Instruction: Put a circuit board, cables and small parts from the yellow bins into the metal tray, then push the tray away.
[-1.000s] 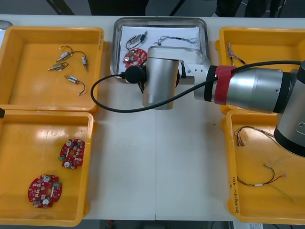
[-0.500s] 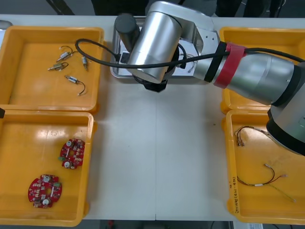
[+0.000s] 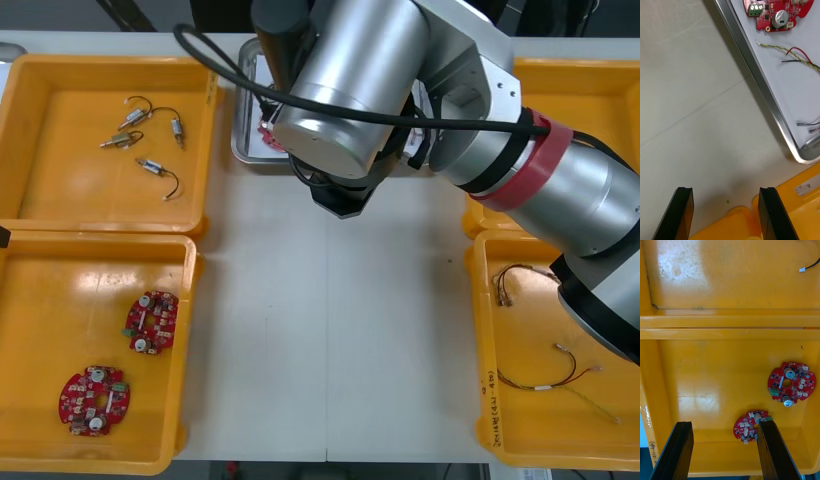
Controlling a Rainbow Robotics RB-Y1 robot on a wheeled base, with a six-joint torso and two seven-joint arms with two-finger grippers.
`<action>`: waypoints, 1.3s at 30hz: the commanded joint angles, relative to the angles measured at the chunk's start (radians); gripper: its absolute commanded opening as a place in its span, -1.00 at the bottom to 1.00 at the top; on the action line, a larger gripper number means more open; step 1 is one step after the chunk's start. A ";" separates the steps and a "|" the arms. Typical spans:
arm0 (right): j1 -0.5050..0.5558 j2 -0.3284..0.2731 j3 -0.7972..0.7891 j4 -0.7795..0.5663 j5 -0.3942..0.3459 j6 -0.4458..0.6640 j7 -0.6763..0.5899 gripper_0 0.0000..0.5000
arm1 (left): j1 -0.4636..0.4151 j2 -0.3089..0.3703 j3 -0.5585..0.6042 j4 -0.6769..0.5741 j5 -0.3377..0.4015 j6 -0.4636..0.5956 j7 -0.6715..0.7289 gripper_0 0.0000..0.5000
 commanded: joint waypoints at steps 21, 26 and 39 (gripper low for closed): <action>0.395 -0.181 -0.479 -0.507 -0.183 0.014 -0.411 1.00 | 0.011 0.042 0.026 -0.027 -0.009 0.006 -0.012 1.00; 0.519 -0.212 -0.584 -0.593 -0.179 0.014 -0.416 1.00 | 0.011 0.042 0.026 -0.027 -0.009 0.006 -0.012 1.00; 0.825 -0.281 -0.893 -0.743 -0.197 0.014 -0.382 1.00 | 0.011 0.042 0.026 -0.027 -0.009 0.006 -0.012 1.00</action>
